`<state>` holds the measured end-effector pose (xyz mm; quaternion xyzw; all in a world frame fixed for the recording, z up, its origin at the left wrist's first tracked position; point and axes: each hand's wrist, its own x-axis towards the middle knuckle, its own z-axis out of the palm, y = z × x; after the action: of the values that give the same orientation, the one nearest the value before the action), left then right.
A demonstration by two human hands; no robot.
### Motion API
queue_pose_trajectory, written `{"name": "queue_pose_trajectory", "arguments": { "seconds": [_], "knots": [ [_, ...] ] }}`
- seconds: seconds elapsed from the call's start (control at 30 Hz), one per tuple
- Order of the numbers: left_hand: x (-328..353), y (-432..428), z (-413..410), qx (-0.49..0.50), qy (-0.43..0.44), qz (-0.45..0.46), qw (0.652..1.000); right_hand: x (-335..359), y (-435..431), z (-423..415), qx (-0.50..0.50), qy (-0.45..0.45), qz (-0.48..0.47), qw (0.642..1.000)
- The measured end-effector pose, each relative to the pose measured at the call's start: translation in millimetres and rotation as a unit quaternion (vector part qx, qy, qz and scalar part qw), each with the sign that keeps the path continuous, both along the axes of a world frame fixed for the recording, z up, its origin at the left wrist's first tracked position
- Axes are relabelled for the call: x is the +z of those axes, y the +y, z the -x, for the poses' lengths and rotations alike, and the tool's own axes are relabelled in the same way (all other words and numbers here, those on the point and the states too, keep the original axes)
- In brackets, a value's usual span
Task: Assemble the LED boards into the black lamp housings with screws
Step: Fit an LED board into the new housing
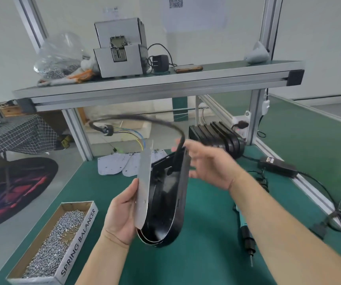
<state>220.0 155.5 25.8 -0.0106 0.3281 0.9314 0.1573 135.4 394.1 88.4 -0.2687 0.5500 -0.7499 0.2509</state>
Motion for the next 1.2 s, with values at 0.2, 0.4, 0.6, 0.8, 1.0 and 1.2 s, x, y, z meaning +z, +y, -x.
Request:
{"name": "queue_pose_trajectory", "arguments": {
  "seconds": [0.2,0.4,0.6,0.8,1.0,1.2],
  "knots": [
    [8.8,5.9,-2.5,0.025,-0.025,0.026,0.999,-39.8,-30.6,-17.5,-0.105,0.13,-0.227,0.959],
    [25.3,-2.3,-11.6,0.104,-0.009,0.071,0.992,-48.5,-21.0,-1.8,-0.157,0.358,-0.613,0.687],
    [48.1,-25.5,-12.0,0.135,0.005,0.117,0.984,-80.7,10.3,9.7,-0.082,0.322,-0.79,0.515],
    [53.3,-17.7,-21.3,0.18,0.081,0.38,0.904,22.2,0.5,-14.8,-0.386,0.333,-0.448,0.735],
    [53.9,30.2,-28.4,0.181,0.167,0.578,0.778,143.0,-73.6,-78.5,-0.302,0.436,-0.338,0.778],
    [46.8,31.7,-38.3,0.099,0.189,0.501,0.839,153.1,-73.5,-62.9,-0.098,0.45,-0.432,0.775]
  ]
}}
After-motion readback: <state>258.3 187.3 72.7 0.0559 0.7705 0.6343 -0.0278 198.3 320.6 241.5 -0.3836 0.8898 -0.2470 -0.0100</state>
